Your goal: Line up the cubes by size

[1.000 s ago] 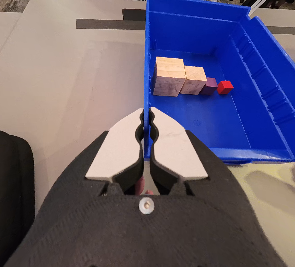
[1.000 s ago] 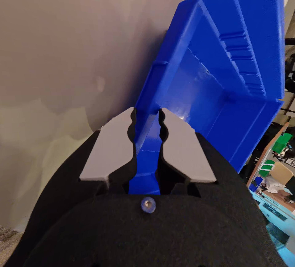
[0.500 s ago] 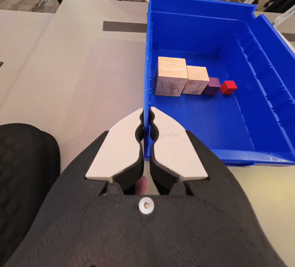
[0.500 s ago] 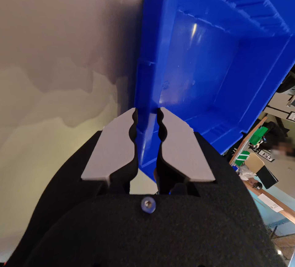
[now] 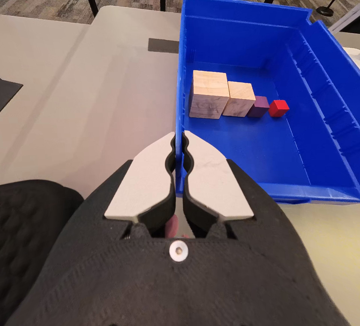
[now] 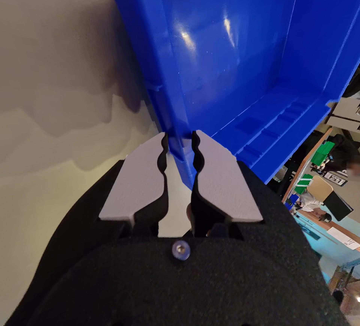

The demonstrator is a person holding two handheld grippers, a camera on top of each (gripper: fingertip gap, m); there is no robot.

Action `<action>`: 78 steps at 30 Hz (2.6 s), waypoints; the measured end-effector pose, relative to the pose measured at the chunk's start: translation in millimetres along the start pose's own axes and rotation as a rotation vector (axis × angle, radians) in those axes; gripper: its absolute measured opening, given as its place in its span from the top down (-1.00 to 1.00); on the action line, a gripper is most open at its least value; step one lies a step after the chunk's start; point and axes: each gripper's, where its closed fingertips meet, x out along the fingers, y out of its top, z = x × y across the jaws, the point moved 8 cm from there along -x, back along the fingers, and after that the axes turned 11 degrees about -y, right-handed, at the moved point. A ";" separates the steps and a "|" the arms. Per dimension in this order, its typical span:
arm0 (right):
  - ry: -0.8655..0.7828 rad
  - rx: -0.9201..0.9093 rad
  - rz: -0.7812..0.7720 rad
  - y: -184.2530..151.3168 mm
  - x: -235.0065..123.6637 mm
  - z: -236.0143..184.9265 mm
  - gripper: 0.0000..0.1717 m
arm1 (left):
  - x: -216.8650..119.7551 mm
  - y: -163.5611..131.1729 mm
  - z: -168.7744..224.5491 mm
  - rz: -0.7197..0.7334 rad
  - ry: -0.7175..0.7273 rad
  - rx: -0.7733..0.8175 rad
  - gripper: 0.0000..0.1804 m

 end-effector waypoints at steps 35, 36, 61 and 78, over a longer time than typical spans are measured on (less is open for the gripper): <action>-0.009 0.165 -0.045 -40.7 39.9 33.4 0.73 | 44.6 27.7 -30.0 0.035 0.035 -0.025 0.98; -0.010 0.163 -0.045 -41.3 40.4 33.9 0.73 | 45.4 28.2 -30.5 0.036 0.038 -0.023 0.98; 0.000 0.121 -0.025 -70.5 55.3 47.5 0.73 | 52.7 33.0 -40.9 0.057 0.062 -0.035 0.98; -0.003 0.134 -0.049 -70.6 51.2 44.2 0.73 | 53.8 34.5 -48.8 0.060 0.067 -0.027 0.98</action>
